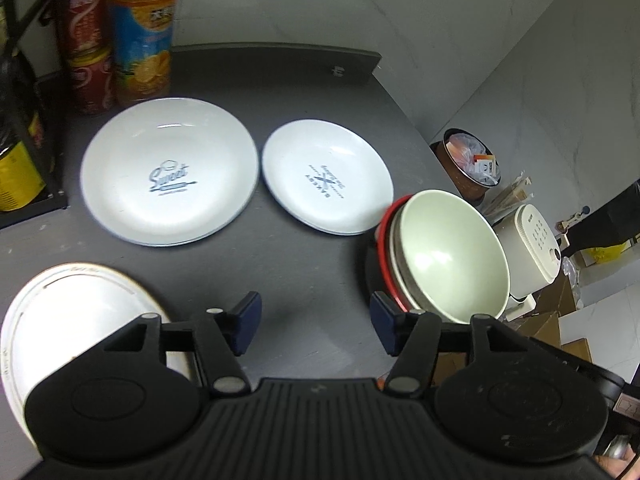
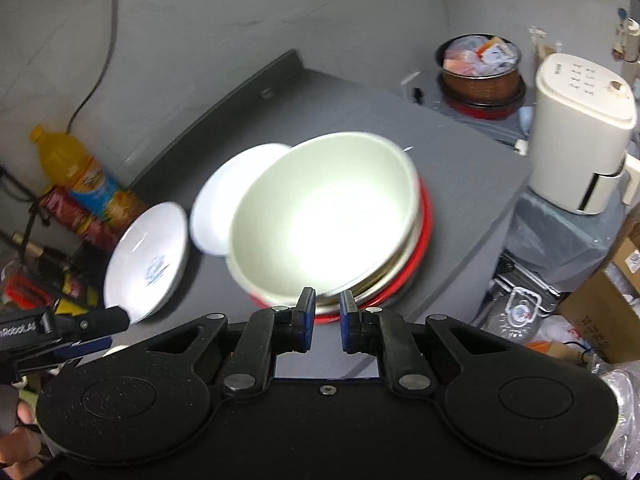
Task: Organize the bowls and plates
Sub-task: 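Move both grippers past the gold-rimmed plate to the 'Sweet' plate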
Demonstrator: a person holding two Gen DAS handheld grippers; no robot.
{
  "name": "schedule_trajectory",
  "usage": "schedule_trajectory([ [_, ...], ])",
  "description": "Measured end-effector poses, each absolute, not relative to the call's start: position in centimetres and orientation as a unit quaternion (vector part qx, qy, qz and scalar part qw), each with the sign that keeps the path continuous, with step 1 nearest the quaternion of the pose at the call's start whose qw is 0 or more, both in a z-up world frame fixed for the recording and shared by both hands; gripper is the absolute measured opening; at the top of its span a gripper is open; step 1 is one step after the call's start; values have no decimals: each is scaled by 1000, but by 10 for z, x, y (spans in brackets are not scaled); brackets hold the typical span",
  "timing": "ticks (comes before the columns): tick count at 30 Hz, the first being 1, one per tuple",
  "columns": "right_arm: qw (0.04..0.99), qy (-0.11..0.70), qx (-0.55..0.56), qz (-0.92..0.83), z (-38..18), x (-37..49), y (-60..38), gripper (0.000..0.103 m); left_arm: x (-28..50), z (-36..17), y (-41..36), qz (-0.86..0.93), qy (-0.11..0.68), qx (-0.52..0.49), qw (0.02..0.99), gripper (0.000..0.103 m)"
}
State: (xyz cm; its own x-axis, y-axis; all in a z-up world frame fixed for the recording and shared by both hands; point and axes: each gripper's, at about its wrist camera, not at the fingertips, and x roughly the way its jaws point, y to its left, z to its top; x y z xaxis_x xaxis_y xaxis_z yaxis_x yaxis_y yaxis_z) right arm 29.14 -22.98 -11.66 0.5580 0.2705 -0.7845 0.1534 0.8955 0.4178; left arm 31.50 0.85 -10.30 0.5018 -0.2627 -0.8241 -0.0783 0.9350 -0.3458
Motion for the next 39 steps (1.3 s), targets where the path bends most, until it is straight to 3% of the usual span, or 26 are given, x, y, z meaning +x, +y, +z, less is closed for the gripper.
schedule_trajectory([
  [5,852,470,223,66,-107,289,-203,18,301,-99,29,-42,490,-173,854,64],
  [7,853,469,216,78,-102,289,-193,27,297,-97,36,-34,488,-171,855,67],
  [9,855,466,211,85,-96,289,-186,44,291,-95,40,-24,482,-161,861,70],
  [11,858,463,202,96,-91,289,-178,52,285,-93,46,-17,477,-163,864,73],
  [16,856,466,186,124,-85,293,-161,57,274,-94,60,0,479,-171,861,74],
  [23,856,464,151,172,-78,298,-136,79,264,-100,78,31,480,-192,855,75],
  [32,842,467,103,249,-78,320,-111,89,250,-108,99,77,475,-236,844,76],
  [39,824,472,60,307,-80,345,-99,90,247,-115,110,130,474,-268,828,76],
])
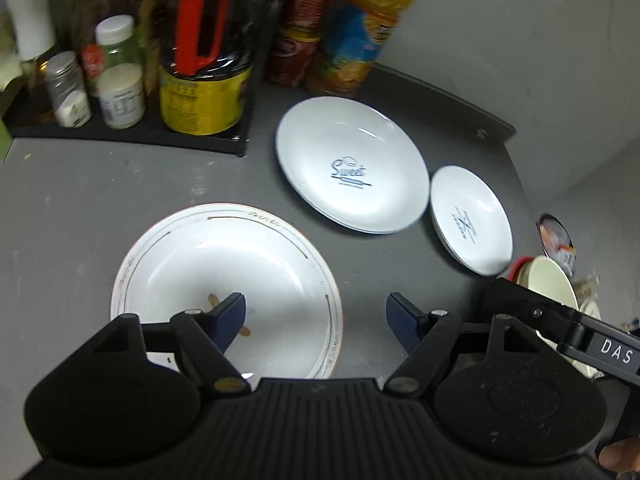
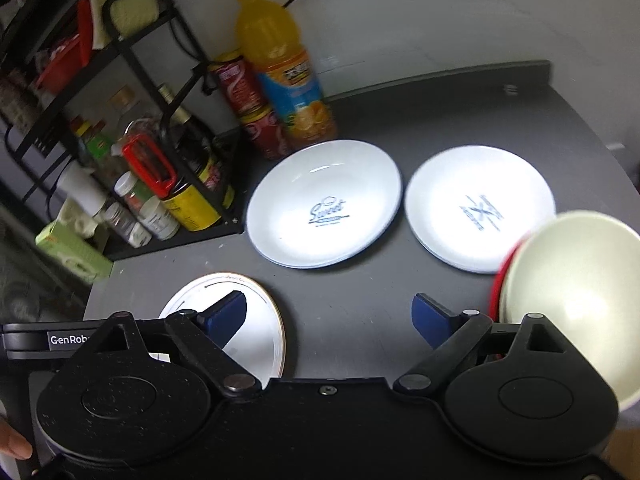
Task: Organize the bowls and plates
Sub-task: 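Move both grippers past the gold-rimmed plate to the 'Sweet' plate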
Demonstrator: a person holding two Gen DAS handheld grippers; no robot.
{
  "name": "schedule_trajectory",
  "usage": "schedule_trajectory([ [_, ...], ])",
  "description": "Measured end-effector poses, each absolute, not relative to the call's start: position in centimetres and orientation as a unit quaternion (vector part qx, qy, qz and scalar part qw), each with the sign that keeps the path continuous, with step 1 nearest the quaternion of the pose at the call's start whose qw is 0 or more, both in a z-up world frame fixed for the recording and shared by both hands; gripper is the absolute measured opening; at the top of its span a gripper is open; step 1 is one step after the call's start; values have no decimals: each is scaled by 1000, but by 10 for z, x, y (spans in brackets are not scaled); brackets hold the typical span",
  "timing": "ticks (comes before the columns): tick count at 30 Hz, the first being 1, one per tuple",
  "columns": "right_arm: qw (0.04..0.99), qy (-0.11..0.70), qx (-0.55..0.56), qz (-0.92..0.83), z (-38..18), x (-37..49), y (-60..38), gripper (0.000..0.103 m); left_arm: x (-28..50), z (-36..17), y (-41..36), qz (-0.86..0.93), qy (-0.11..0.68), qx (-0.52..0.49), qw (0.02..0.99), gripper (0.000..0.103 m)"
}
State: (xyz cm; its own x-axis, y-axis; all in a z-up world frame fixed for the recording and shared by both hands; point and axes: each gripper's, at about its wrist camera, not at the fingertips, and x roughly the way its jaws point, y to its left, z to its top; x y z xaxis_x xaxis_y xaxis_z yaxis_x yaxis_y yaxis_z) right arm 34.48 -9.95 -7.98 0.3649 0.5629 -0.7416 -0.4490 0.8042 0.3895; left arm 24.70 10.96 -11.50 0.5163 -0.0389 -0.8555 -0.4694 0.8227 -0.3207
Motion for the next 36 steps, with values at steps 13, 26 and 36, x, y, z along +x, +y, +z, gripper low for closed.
schedule_trajectory([
  [13,788,478,9,389,-80,388,-80,93,256,-114,110,205,449,-313,811,76],
  [26,762,484,-17,429,-87,428,-76,94,272,-110,101,259,422,-349,796,76],
  [36,749,494,-31,440,-98,463,-69,94,291,-122,104,293,405,-383,777,76],
])
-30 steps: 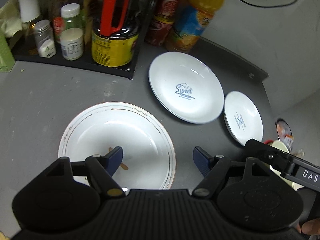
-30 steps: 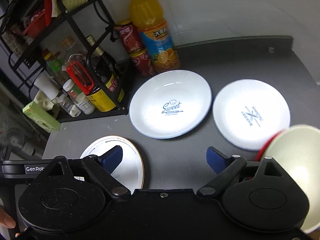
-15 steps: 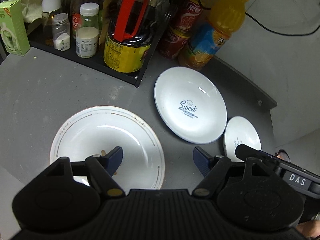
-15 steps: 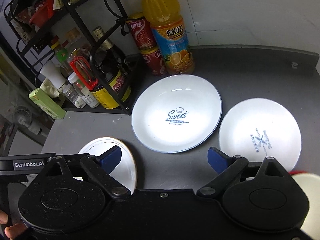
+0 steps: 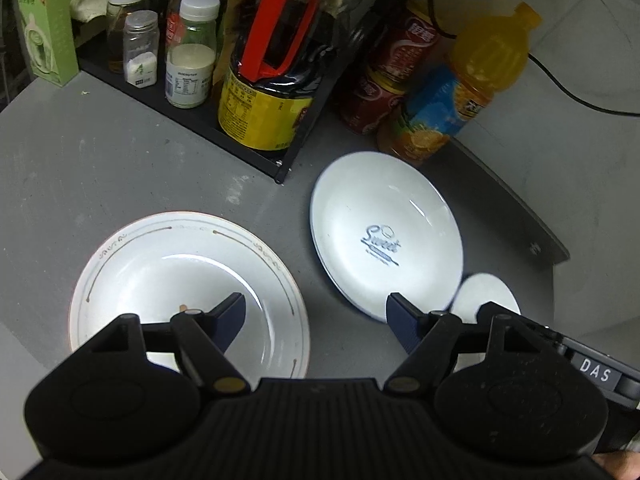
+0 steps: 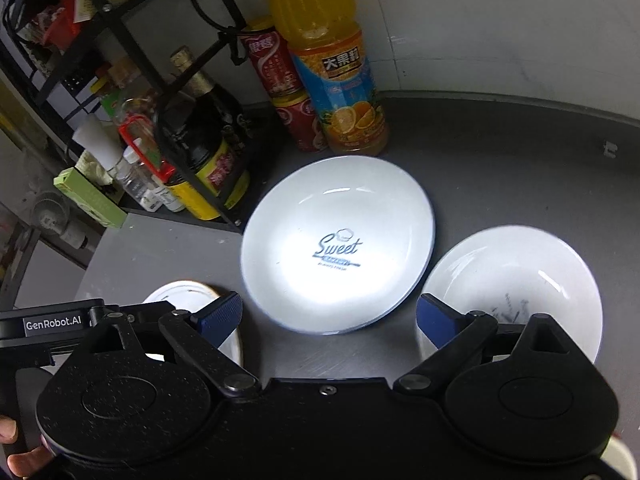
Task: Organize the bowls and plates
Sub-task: 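Move both grippers past the gold-rimmed plate to the 'Sweet' plate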
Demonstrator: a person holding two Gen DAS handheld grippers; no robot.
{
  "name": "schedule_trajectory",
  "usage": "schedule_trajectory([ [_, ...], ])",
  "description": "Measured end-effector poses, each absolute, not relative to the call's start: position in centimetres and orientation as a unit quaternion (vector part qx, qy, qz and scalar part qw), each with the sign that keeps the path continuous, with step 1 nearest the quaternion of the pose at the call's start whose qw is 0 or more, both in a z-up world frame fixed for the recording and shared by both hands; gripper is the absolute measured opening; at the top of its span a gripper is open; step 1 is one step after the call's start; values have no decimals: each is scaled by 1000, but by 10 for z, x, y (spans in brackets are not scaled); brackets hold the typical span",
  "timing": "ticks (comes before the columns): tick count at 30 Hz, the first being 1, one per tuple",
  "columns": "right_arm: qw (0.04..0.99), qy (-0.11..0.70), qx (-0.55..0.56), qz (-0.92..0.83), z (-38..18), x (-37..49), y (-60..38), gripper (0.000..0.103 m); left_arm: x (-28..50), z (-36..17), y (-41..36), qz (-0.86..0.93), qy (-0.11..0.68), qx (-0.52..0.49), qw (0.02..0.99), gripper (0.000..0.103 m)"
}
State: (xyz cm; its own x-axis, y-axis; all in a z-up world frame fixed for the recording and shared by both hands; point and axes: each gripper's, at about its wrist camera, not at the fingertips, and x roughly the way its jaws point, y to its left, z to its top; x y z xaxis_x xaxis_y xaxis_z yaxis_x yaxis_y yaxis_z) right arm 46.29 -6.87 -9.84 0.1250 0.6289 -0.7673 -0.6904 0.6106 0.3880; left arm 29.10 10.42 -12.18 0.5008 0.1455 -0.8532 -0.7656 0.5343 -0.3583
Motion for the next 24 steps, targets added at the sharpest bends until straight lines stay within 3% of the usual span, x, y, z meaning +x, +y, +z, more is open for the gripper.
schedule_trajectory([
  [5,750,494,-39,438,-106,481,-63,93,302,-134,110,300,402,-405,765,74],
  [12,749,510,-33,422,-124,508,-56,82,322,-152,118,300,394,-425,758,71],
  [15,750,516,-31,413,-133,520,-51,77,332,-160,125,295,388,-433,758,65],
  [19,751,525,-23,400,-146,536,-44,70,349,-175,136,292,388,-433,759,45],
  [24,758,526,-29,384,-160,550,-35,66,364,-191,151,301,394,-429,755,40],
])
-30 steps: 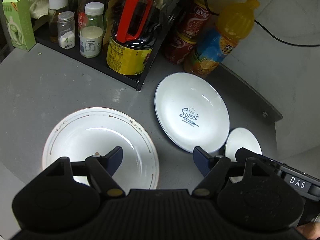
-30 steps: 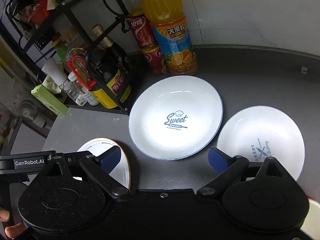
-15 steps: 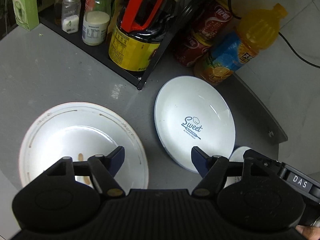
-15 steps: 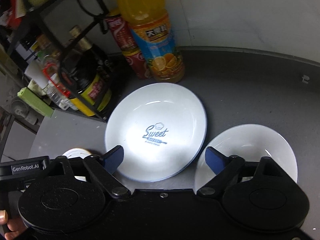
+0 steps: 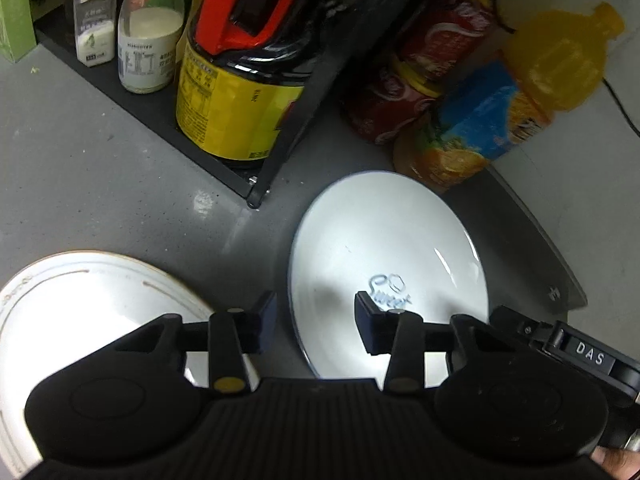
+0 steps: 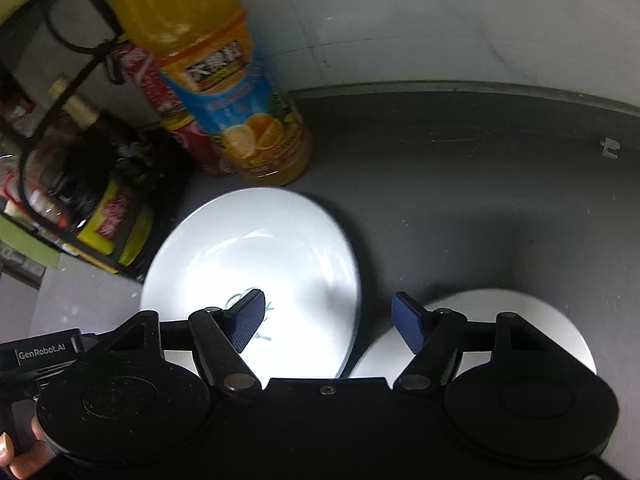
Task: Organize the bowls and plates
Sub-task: 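Move both grippers past the gold-rimmed plate to the 'Sweet' plate, then close both grippers on the rim of the 'Sweet' plate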
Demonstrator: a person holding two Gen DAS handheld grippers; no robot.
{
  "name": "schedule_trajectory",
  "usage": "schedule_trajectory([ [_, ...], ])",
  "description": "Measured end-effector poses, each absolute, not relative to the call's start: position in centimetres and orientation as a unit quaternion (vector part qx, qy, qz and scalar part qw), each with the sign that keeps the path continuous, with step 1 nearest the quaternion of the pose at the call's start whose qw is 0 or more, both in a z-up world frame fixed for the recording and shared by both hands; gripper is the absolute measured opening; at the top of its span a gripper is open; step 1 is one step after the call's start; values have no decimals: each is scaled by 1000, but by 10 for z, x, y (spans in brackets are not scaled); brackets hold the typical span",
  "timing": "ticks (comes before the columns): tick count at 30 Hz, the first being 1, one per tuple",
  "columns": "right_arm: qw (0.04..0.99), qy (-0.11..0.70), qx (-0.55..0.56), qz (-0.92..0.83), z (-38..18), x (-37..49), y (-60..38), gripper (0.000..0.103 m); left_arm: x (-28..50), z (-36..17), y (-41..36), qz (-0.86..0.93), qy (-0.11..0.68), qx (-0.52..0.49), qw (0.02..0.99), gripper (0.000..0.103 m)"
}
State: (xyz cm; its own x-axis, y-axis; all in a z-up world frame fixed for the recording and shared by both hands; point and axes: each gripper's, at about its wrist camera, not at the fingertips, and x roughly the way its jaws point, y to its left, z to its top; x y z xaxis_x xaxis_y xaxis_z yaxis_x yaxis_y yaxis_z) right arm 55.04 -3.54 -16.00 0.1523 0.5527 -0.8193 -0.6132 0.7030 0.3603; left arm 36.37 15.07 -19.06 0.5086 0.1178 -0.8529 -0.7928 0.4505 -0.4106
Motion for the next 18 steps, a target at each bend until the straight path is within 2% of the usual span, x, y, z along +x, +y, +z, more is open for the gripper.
schedule_trajectory([
  [9,754,540,-48,371,-186,562,-19,53,378,-209,168,306,393,-445,744,37],
  [11,751,543,-53,372,-191,563,-15,50,381,-214,170,307,395,-450,740,29],
  [15,742,555,-47,372,-200,566,-10,42,384,-224,174,306,401,-460,731,23],
  [18,742,554,-42,375,-203,568,-8,40,385,-235,179,306,408,-473,718,19],
])
